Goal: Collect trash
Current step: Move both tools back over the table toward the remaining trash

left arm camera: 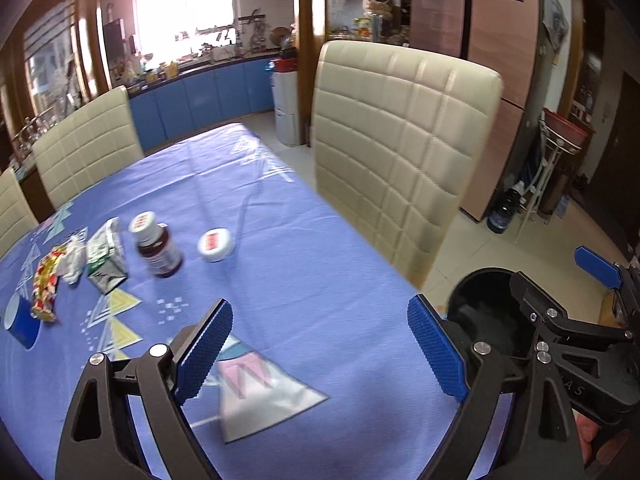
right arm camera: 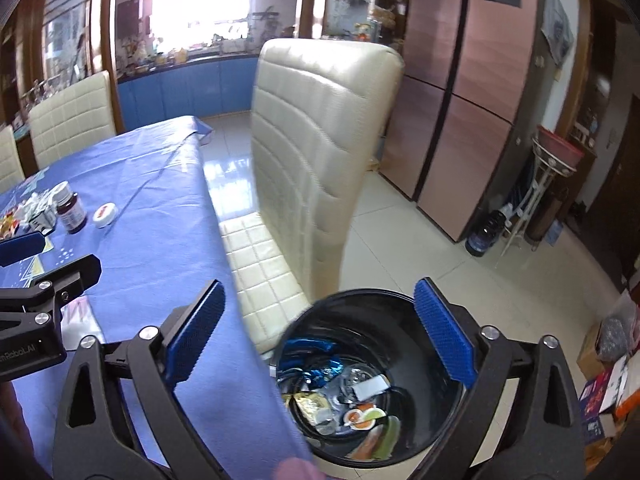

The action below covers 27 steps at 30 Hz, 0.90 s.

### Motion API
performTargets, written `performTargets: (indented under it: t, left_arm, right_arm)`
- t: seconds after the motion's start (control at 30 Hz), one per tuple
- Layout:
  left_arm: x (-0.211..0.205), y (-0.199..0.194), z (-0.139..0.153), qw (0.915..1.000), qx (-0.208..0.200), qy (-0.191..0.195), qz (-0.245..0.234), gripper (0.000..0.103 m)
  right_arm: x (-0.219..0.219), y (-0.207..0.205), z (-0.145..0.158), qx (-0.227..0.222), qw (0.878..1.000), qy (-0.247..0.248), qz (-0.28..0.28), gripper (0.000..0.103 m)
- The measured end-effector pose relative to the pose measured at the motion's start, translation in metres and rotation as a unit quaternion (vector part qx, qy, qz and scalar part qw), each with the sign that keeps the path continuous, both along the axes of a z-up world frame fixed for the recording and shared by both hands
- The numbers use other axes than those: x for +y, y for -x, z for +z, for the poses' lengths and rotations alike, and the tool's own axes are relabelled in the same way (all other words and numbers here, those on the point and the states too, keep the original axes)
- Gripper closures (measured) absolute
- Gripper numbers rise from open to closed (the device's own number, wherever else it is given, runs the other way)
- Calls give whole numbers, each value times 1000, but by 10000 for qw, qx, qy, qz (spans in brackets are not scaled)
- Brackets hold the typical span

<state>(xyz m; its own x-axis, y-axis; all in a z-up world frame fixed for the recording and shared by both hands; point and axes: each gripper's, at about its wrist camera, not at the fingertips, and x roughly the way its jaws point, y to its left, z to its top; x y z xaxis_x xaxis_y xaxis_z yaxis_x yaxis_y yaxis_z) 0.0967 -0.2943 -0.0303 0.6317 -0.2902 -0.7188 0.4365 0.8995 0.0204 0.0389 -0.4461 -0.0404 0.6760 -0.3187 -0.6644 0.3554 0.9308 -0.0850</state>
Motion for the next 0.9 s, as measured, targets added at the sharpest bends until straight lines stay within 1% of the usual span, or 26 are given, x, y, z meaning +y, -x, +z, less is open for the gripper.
performTargets:
  t: [0.13,0.27,0.4,0.5,0.73,0.9]
  left_arm:
    - [42,-13,-1,9995,4,6,322,16]
    - [83,-27,-4,9980,12,-5,631,16]
    - [127,-41,-8,9954,46,21,961,16]
    - [162,-52,-11,9920,58,51,1262,16]
    - [229,-75,-18,9828,49,-37,1844,16]
    - [269,-93,-21,9768,58,-86,2138,16]
  right_arm:
    - [37,-23,0,67,9994,17,342,18]
    - [73,-47,-2,163,9976,-69,664,23]
    - [111,-69,-4,230,9948,-99,986,24]
    - [142,-88,-4,267,9920,-48,1237,26]
    - [207,-127,-5,313,9843,49,1736,26]
    - [237,-155,-13,438,9798,101,1950,26]
